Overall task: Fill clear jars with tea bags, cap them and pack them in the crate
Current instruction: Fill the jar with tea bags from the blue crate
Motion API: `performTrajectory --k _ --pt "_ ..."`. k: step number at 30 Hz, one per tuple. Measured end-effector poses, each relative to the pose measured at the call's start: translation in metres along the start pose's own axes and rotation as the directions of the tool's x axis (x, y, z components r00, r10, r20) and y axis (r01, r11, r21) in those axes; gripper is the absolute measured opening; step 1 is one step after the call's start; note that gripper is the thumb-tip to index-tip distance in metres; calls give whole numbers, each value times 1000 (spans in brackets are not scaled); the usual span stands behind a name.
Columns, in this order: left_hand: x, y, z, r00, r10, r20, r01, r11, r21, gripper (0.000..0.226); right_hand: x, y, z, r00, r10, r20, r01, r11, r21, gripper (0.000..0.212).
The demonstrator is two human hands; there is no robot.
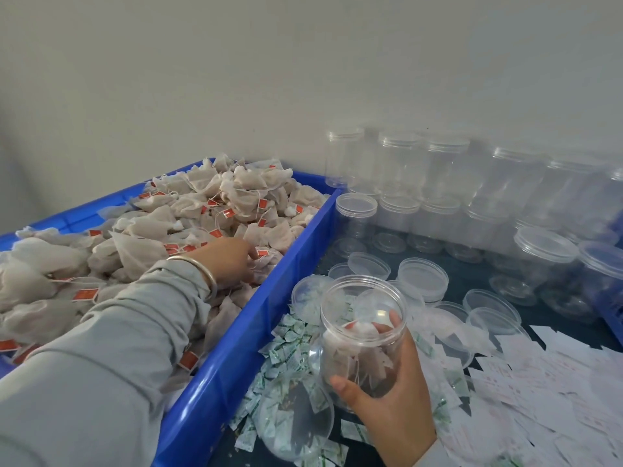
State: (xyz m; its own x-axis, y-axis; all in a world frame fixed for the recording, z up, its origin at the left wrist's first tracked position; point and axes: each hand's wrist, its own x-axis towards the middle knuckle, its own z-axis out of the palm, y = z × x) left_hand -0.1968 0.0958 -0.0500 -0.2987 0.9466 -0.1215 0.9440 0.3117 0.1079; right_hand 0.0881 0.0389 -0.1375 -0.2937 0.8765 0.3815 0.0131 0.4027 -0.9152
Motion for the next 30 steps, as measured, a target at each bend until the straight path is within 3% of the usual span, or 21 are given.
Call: performTrajectory --k 7,13,15,17,18,20,22,25,30 --pt "6 -3 3 993 -30 -113 23 998 -59 9 0 0 -1 999 46 6 -46 998 -37 100" --pt "-1 7 -13 975 -59 -212 22 985 -173 11 -1 0 -2 998 63 -5 -63 996 -63 104" --pt "-7 19 -24 965 -131 -227 49 941 -335 17 -1 0 -2 997 78 -2 -78 995 -61 106" --pt "-10 30 -32 956 -210 -203 47 797 -602 16 -2 0 -1 995 95 6 -95 994 -59 107" --pt "-11 33 -35 955 -238 -176 15 633 -774 17 -2 0 -1 995 101 10 -100 993 -57 108" --pt "-24 43 -43 995 -95 -34 1 342 -940 23 -2 -1 -1 994 105 23 -103 993 -53 109" --pt "-34 47 -45 992 127 -25 -42 127 -991 26 -1 -2 -1 993 114 42 -111 992 -63 110" --pt "-46 56 -48 933 357 -39 -40 -4 -999 25 -1 -3 -1 992 120 37 -117 990 -78 110" --pt "-53 70 -41 845 535 9 15 -8 -1000 16 0 -5 -1 990 136 32 -132 986 -97 112"
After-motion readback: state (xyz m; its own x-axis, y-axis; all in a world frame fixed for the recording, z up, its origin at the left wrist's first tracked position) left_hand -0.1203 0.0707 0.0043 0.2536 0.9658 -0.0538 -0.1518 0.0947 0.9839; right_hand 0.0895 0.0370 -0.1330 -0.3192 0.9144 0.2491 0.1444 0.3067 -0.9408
